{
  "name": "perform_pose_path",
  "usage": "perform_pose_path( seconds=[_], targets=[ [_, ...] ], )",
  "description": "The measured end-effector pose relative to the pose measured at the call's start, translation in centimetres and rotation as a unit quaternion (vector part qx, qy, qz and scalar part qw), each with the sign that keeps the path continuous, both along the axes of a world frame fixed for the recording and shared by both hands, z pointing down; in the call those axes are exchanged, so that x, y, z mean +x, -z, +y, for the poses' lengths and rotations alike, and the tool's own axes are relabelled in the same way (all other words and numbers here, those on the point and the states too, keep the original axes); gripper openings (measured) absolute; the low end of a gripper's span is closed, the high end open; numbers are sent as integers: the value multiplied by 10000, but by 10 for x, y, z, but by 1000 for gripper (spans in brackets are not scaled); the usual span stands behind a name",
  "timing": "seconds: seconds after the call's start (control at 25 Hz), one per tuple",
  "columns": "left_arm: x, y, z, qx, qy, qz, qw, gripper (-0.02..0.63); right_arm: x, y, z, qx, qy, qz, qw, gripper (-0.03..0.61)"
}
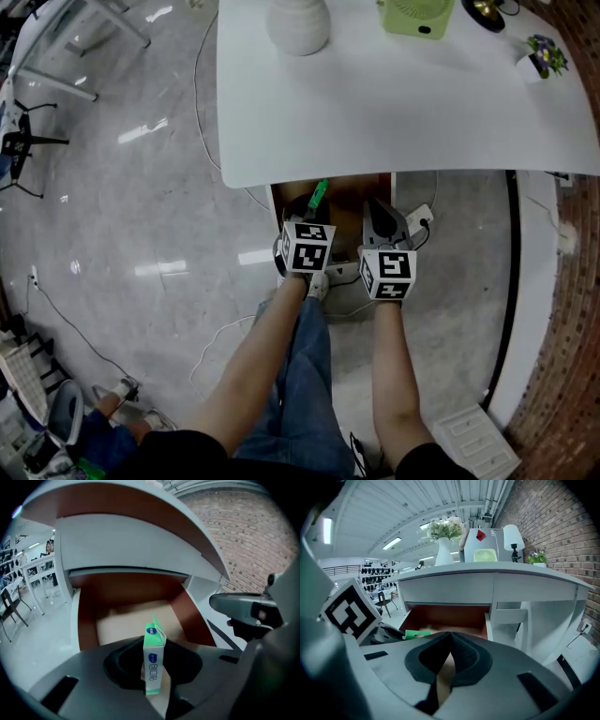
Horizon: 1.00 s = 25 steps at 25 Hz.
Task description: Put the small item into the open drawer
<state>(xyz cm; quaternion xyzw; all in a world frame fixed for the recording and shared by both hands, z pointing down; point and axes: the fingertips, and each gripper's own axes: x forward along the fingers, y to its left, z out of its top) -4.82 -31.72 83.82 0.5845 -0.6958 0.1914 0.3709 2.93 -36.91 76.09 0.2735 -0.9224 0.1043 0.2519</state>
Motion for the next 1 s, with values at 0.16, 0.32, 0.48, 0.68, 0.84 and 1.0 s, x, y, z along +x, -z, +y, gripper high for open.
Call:
perform_pose_path(
  seconds=[0.16,0.32,0.48,0.68,0.84,1.0],
  targets=[
    [1,-30,-1,-430,46,76,9990,92,0,-8,-1,-25,32,18,10000,2],
    [2,-45,-3,-598,57,178,9980,95,0,-10,-2,-13,49,24,10000,2],
    [3,-53,-8,-674,73,238,9974,101,2,-11,-3,-30,51,34,10000,2],
    [4,-59,-14,-765,-50,286,9966,109,5,-13,-3,-46,22,53,10000,2],
    [7,-59,-16,-746,-206,398,9962,175,4,-9,-3,-19,3,32,10000,3],
    [7,-47,-19,-437,-199,401,9980,270,5,-5,-3,-1,-13,14,10000,2]
  ],
)
